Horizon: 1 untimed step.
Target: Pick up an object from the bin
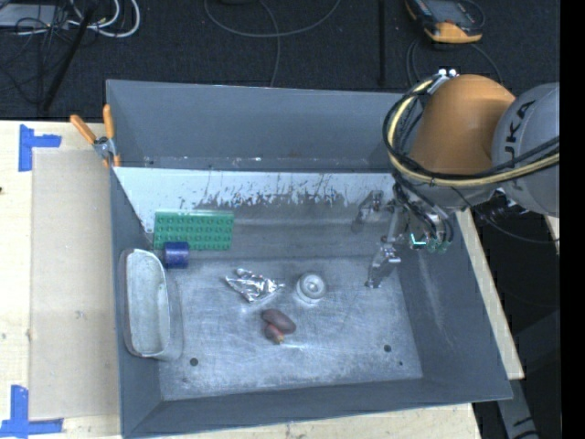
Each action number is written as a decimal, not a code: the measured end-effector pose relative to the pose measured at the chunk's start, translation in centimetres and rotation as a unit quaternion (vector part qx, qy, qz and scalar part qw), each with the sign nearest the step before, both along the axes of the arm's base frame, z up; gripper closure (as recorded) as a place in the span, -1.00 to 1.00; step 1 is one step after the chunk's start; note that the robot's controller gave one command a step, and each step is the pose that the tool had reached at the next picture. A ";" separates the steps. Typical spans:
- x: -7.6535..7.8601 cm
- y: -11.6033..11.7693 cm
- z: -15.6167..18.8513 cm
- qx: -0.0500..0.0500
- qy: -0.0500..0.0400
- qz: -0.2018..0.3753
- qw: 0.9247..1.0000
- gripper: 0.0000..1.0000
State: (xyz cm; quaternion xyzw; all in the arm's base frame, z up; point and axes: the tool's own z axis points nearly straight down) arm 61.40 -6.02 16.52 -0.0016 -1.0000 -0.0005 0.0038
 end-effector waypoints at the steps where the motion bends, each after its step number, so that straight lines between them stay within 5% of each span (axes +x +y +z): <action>1: -0.5 6.2 -3.2 0.001 -0.002 0.042 0.999 -1.00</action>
Offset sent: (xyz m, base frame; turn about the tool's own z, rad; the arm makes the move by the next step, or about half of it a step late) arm -0.0041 0.0579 -0.0298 -0.0770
